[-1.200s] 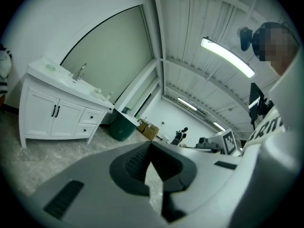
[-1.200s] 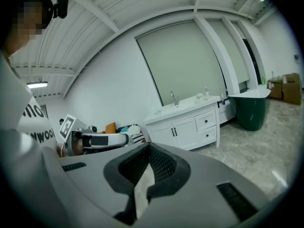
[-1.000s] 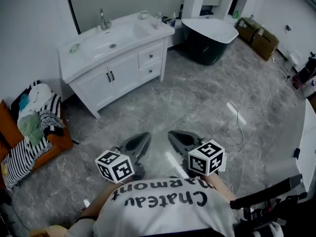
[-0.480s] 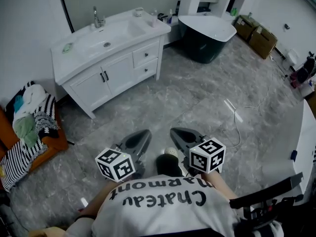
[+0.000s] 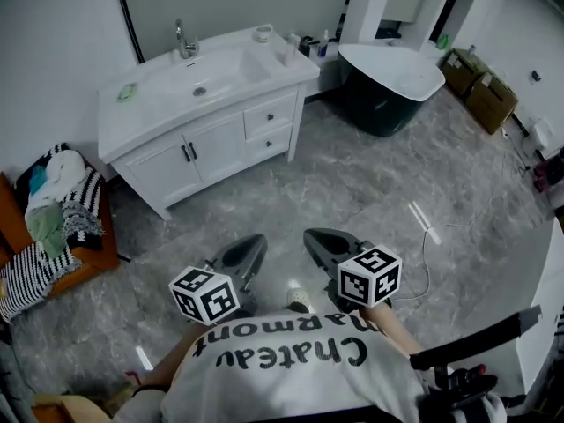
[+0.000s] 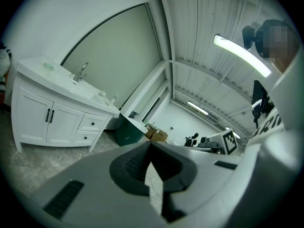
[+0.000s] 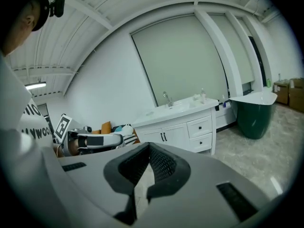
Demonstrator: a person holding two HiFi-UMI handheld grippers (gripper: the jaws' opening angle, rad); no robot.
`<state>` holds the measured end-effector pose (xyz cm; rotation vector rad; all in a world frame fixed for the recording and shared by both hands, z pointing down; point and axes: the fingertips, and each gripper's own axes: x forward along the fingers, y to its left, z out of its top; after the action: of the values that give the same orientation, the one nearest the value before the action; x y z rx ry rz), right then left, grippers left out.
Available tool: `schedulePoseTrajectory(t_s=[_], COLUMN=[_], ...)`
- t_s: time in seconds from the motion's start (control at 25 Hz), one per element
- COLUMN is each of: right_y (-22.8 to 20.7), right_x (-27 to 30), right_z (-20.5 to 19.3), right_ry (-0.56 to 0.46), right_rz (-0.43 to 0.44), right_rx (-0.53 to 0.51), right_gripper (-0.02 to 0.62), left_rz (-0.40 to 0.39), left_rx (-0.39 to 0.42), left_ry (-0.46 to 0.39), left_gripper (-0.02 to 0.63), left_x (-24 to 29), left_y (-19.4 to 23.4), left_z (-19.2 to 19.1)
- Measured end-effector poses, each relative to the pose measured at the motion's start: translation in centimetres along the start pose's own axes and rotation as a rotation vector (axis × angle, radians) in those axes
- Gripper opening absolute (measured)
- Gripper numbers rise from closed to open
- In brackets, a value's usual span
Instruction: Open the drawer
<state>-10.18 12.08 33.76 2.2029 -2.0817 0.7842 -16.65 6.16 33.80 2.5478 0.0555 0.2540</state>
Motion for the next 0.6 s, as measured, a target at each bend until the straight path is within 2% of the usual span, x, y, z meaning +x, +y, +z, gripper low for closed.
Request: schedulePoseTrajectory(t_s=[0.32, 0.6], right_y=[-6.9, -11.4], right_x=[2.1, 2.9], right_z=[3.4, 5.2], right_ry=[0.029, 0.013], right_rz=[0.052, 0.083], right_rx=[-0.028, 0.013], right_gripper=[0.011, 0.011], left_rz=[0.065, 0.095], left_rx=[-0.038, -0.051], left_ry=[-0.053, -0.077], left_gripper=[0.008, 0.008], left_x=[6.6, 10.6], left_y=[2.2, 2.8], left_z=[2.8, 3.9])
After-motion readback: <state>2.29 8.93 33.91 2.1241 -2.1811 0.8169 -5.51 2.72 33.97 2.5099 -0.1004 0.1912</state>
